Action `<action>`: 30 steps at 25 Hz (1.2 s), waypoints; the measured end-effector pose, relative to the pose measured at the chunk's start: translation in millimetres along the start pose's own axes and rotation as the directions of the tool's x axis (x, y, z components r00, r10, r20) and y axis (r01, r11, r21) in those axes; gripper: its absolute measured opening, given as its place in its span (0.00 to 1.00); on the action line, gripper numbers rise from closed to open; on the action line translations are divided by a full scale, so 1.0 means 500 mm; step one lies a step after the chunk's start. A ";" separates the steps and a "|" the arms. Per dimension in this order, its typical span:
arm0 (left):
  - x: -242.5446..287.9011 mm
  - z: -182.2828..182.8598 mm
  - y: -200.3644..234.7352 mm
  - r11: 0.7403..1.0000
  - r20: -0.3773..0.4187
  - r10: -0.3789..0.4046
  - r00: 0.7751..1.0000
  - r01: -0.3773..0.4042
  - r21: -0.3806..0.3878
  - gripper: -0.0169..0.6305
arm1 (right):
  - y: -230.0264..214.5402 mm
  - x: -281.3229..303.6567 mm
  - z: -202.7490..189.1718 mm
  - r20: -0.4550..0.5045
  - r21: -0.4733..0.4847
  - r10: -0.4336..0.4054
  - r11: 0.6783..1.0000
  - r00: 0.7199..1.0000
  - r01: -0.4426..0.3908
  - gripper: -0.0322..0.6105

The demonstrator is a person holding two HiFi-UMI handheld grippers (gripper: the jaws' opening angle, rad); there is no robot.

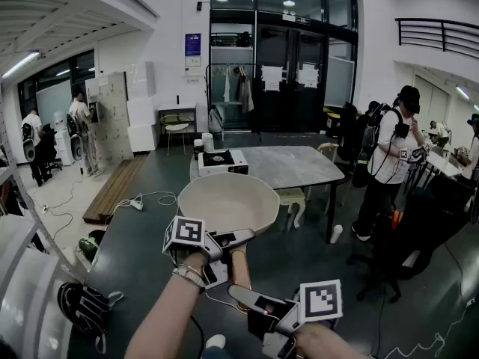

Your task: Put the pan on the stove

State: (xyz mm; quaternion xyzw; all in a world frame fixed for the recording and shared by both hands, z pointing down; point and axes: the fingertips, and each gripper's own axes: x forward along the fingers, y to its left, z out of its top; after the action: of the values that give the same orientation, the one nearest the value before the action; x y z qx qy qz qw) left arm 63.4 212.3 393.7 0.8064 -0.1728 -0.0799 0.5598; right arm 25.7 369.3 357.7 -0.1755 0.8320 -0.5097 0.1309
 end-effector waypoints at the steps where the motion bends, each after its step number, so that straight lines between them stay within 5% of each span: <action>1: 0.001 0.002 -0.003 1.000 -0.003 0.000 1.000 0.000 0.003 0.42 | 0.001 0.001 0.003 0.003 -0.003 0.001 1.000 1.000 -0.001 0.33; 13: 0.015 0.095 0.036 1.000 -0.001 -0.021 1.000 0.021 0.007 0.42 | -0.046 0.063 0.071 0.012 -0.016 -0.022 1.000 1.000 0.022 0.33; 30: 0.050 0.374 0.165 0.999 -0.053 -0.034 0.998 0.033 -0.016 0.42 | -0.168 0.283 0.270 0.049 0.015 -0.069 0.998 0.996 0.068 0.33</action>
State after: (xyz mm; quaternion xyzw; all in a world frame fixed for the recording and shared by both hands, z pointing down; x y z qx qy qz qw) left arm 10.7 13.7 404.5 0.8069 -0.1436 -0.0692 0.5688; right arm -35.0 165.5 367.1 -0.2156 0.8186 -0.5149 0.1353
